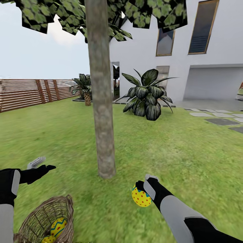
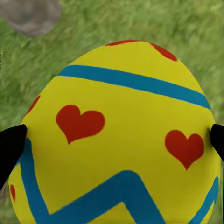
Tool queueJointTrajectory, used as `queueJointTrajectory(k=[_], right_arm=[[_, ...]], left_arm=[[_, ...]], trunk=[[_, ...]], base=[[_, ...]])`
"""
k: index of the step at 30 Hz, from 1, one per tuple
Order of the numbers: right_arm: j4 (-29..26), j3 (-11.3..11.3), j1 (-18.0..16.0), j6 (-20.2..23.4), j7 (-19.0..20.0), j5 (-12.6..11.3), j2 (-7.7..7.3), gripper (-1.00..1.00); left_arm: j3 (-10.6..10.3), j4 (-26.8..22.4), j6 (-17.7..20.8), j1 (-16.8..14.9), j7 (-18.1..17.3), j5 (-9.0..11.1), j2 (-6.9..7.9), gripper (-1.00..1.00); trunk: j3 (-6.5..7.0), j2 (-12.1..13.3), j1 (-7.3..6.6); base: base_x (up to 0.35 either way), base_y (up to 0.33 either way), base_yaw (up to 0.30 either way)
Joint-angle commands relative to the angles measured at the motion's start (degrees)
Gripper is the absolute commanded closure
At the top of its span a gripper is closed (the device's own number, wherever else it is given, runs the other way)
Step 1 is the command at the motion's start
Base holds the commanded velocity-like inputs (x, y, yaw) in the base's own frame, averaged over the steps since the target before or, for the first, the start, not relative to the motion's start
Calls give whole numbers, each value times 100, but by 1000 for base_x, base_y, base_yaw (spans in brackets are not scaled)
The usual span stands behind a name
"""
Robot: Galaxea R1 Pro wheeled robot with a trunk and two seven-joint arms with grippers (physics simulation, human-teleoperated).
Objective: Take the three Easter eggs out of the wicker basket on the lawn in the garden, then place them on the lawn next to a single tree (choose any tree) so that all three eggs are next to the same tree and none are left in the basket.
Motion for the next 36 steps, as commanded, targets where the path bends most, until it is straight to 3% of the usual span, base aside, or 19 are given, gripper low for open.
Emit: queueJointTrajectory(k=[1, 10, 18, 36], right_arm=[[-15, -18, 0, 27, -26, -25, 2, 100], [-14, -20, 0, 27, -26, -26, 2, 100], [-15, -16, 0, 27, -26, -26, 2, 100], [-13, -12, 0, 27, -26, -24, 2, 100]], left_arm=[[12, -5, 32, -8, -17, -4, -4, -100], [11, -2, 27, -8, -17, -4, -5, -100], [11, -2, 27, -8, -11, -4, -5, -100], [10, -6, 18, -8, -8, -4, -5, -100]], trunk=[[-3, -4, 0], [2, -4, 0], [32, -4, 0], [98, -4, 0]], base=[[0, -318, 229], [0, -316, 48], [20, -278, 237], [170, -176, 220]])
